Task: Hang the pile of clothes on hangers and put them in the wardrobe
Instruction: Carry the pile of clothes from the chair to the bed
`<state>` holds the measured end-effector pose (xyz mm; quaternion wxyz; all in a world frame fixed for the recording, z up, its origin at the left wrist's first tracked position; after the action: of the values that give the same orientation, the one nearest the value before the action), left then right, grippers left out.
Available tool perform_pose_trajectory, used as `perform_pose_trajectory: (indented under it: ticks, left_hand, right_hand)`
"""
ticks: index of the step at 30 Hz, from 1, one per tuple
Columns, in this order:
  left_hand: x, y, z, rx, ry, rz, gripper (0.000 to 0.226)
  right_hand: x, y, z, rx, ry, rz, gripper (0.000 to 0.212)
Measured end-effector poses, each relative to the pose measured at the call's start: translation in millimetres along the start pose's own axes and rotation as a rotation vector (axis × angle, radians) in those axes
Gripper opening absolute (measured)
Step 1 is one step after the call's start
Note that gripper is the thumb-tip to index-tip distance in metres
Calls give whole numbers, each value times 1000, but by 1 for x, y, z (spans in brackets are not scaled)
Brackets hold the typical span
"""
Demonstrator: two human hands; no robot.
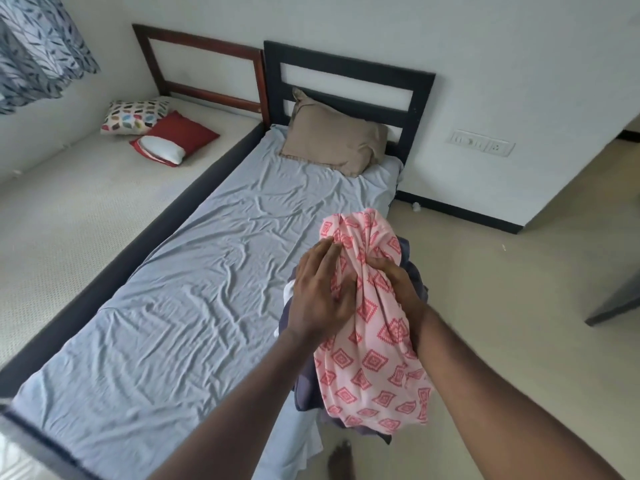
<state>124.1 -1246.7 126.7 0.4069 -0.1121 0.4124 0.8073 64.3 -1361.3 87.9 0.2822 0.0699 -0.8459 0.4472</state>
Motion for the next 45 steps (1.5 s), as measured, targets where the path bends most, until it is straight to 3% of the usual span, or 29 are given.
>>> perform_pose_trajectory:
  ticks: [5, 8, 14, 18, 22, 25, 28, 30, 32, 34, 35, 36, 37, 39, 42, 45]
  left_hand:
    - [-86, -51, -29, -30, 39, 61, 67]
    - [-139, -83, -45, -72, 55, 98, 67]
    - [-247, -159, -83, -152, 29, 182, 69]
    - [-322, -234, -128, -188, 39, 260, 64]
    - [-399, -298, -174, -209, -11, 296, 62]
    - [-461, -344, -202, -217, -23, 300, 60]
    - [-508, -383, -231, -225, -65, 295, 60]
    - [-533, -413, -258, -214, -127, 310, 61]
    - [-543, -445, -290, -201, -241, 340, 62]
    - [-539, -476, -322, -214, -368, 351, 62]
    - [-533, -488, -335, -220, -413, 368, 61]
    - [-525, -498, -343, -227, -440, 396, 60]
    - [-517, -505, -349, -233, -455, 427, 59]
    - [-507, -509, -354, -241, -473, 464, 56]
    - [-504, -507, -345, -240, -466, 490, 51]
    - [-507, -506, -318, -239, -393, 532, 47]
  right_hand:
    - [-94, -71, 10, 32, -61, -15, 17]
    - [-157, -106, 12, 34, -115, -41, 38]
    - [-281, -184, 27, 86, -132, -15, 21]
    - [-414, -215, 57, 118, -104, -96, 60]
    - [-517, -256, 77, 126, -82, -168, 76]
    - [-588, -287, 88, 31, -123, -205, 63]
    - [-655, -316, 102, 95, -109, -213, 43]
    - [-695, -327, 107, 28, -214, -245, 53]
    - [-732, -323, 128, 149, -139, -320, 68]
    - [-762, -313, 178, 471, 190, -386, 79]
    - [-771, -317, 201, 658, 345, -341, 75]
    - [-778, -323, 210, 844, 400, -244, 57]
    - [-783, -329, 209, 1014, 395, -142, 36]
    - [-781, -331, 198, 1167, 351, -5, 15]
    - [-765, -333, 162, 1219, 262, 158, 30]
    - [-747, -339, 117, 1291, 197, 330, 24]
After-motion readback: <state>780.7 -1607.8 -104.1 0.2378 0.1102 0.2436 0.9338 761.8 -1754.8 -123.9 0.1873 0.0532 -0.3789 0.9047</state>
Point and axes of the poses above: each hand's wrist, its own x-axis away from the middle knuckle, its own z-axis out of the back of the hand, y = z × x, the point moved 10 cm from there along -x, towards the middle knuckle, and after that the axes turned 10 degrees about -z, right-handed, at the moved point
